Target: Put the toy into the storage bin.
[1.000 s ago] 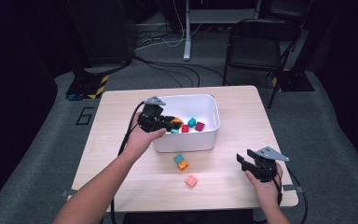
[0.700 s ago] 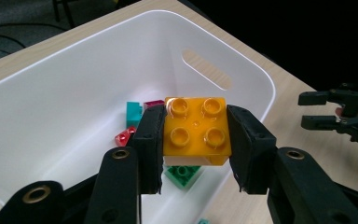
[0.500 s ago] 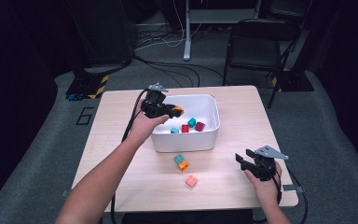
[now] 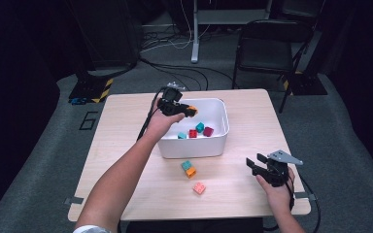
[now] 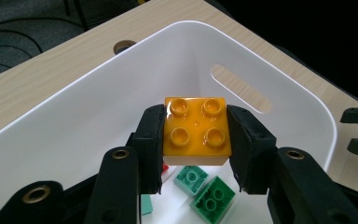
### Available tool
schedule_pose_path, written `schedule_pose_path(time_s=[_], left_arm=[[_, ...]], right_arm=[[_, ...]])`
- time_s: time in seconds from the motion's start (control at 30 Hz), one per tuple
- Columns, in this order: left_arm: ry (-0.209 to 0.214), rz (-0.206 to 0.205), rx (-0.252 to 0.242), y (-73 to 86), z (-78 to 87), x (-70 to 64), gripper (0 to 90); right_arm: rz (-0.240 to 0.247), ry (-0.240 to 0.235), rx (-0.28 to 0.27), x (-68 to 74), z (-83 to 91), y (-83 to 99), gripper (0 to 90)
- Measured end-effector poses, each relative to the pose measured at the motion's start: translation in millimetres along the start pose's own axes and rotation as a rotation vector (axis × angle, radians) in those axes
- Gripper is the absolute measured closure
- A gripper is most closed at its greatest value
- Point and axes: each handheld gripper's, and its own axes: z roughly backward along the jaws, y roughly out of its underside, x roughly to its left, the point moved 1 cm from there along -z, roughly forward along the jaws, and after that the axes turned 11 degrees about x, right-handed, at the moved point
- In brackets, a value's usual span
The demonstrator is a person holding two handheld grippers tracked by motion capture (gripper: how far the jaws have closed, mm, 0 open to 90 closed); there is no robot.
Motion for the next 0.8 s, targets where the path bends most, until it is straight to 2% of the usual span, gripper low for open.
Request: schedule_pose_path(time_s=[0.33,0.5,0.53,0.7,0.77,0.8], left_arm=[[0.006,-0.029,0.037,-4.9,-23.6,1.3,58.7],[0.005,-0.016,0.032,-8.0,-26.1,4.6,58.7],[-0.008,-0.009,0.039,-8.9,-27.6,6.7,58.7],[-0.021,0.023,0.066,-5.9,-31.8,9.6,58.3],[-0.026,0.018,0.070,-4.6,-31.7,10.0,55.8],[-0.030,0.030,0.062,-2.3,-29.7,12.1,53.4]], right_arm=[[-0.016,0.007,-0.021,-2.1,2.3,-0.6,46.4],[-0.021,0.005,-0.021,-3.5,2.2,-0.6,46.4],[-0.024,0.003,-0.022,-3.7,2.2,-0.7,46.4],[-0.024,0.001,-0.025,-4.0,2.7,-0.8,46.4],[-0.027,0.001,-0.025,-4.9,2.8,-0.6,46.4],[-0.032,-0.001,-0.024,-5.6,2.7,-0.4,46.4]])
